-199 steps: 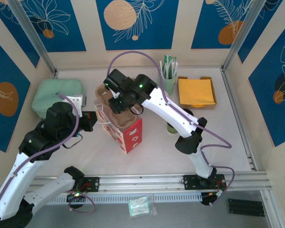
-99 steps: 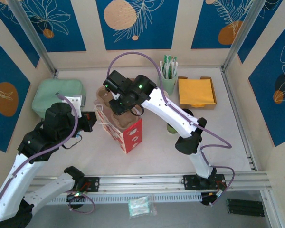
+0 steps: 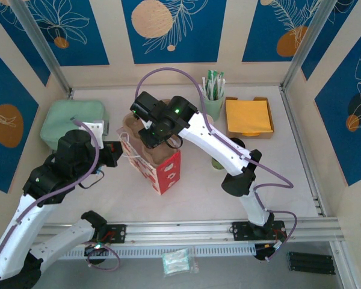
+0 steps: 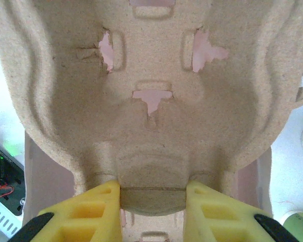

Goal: Pack the takeout coffee

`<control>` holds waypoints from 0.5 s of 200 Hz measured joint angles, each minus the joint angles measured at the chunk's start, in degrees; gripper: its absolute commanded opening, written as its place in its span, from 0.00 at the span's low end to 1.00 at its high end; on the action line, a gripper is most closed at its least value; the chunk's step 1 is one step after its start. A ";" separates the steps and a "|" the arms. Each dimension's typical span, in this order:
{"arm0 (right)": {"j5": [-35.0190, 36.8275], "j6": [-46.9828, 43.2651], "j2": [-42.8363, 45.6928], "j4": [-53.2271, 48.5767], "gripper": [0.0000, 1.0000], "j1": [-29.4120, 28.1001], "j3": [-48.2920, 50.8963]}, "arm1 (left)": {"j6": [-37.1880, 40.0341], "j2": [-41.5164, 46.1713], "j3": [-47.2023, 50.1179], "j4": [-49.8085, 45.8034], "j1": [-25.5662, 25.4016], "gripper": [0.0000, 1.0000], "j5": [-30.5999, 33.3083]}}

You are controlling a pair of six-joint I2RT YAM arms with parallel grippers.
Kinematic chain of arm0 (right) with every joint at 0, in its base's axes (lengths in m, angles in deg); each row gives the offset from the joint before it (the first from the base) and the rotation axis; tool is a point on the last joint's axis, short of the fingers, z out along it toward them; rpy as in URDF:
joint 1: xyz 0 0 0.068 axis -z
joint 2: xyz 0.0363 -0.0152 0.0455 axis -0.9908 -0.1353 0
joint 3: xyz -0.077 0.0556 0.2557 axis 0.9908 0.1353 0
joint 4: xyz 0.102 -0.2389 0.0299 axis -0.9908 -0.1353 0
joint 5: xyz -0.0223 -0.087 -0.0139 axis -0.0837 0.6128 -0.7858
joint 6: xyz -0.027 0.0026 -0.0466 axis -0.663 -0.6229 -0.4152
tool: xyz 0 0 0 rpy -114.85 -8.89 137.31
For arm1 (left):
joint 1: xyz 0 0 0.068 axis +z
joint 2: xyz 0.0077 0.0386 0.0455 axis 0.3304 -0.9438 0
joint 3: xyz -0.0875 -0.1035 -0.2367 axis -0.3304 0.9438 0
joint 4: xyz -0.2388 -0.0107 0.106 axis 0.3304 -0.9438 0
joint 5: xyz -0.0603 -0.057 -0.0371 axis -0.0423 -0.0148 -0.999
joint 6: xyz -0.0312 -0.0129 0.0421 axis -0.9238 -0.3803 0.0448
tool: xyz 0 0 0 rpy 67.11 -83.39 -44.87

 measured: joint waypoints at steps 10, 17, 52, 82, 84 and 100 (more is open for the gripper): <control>-0.26 -0.11 0.00 -0.09 0.28 -0.11 0.00 | 0.00 0.00 0.00 0.00 0.00 0.00 0.00; -0.48 -0.28 0.00 -0.20 0.28 -0.15 0.00 | 0.00 0.00 0.00 0.00 0.00 0.00 0.00; -1.38 -0.90 -0.04 -0.61 0.28 -0.44 0.00 | 0.02 0.00 0.00 0.00 0.00 0.00 0.00; -2.16 -1.57 -0.35 -1.07 0.28 -0.48 0.00 | 0.02 -0.04 0.00 -0.13 0.00 0.00 0.00; -2.19 -1.66 -0.35 -1.09 0.28 -0.48 0.00 | 0.00 -0.04 0.00 -0.15 0.00 0.00 0.00; -2.45 -2.23 -0.61 -1.22 0.25 -0.48 0.04 | 0.00 -0.04 0.00 -0.20 0.00 0.00 0.00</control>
